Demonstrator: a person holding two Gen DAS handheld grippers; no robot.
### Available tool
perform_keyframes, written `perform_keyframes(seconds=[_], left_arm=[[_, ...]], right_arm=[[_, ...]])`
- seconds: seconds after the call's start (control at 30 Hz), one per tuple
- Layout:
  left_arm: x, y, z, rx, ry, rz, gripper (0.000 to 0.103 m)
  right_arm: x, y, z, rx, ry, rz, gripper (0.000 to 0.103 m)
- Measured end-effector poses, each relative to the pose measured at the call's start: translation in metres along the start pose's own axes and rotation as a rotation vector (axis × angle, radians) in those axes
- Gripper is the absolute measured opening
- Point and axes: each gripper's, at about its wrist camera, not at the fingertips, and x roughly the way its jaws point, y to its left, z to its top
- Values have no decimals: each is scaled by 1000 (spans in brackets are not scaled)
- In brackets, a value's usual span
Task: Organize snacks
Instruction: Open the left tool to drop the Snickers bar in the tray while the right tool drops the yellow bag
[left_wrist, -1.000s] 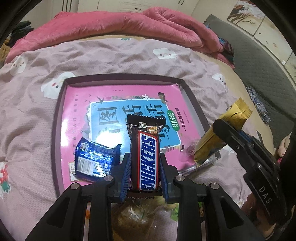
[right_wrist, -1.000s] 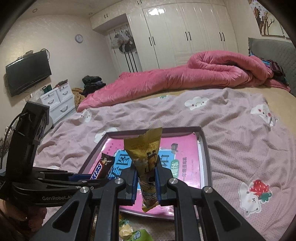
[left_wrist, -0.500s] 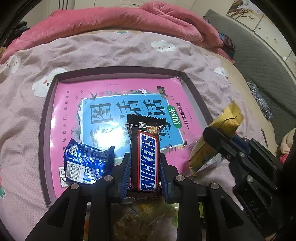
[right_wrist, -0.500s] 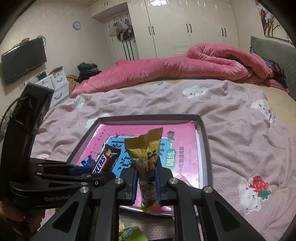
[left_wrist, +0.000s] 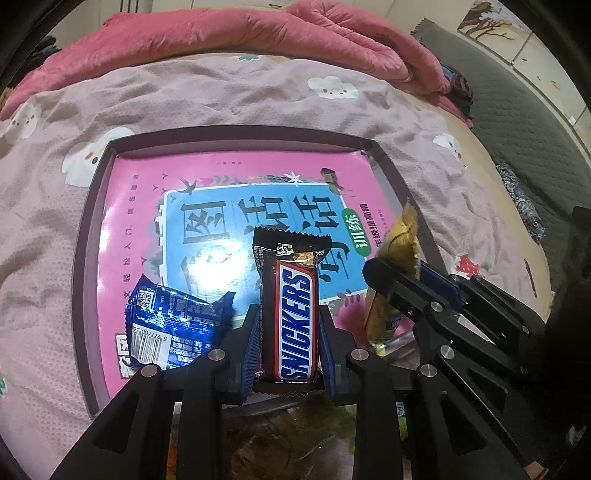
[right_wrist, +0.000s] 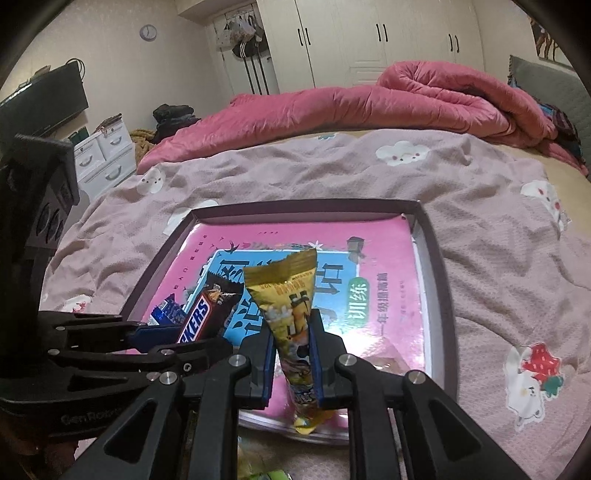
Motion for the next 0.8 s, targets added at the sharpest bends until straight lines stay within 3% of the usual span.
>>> perform_keyframes(seconds=[0.57, 0.67, 0.8], left_arm=[[2, 15, 4, -34, 14, 11, 30], [2, 16, 4, -36, 18, 14, 30], [3, 19, 5, -48, 24, -1, 30]], right_arm=[[17, 2, -4, -14, 30, 61, 21], [19, 1, -6, -16, 40, 54, 26], [20, -3, -12, -15, 50, 30, 41]])
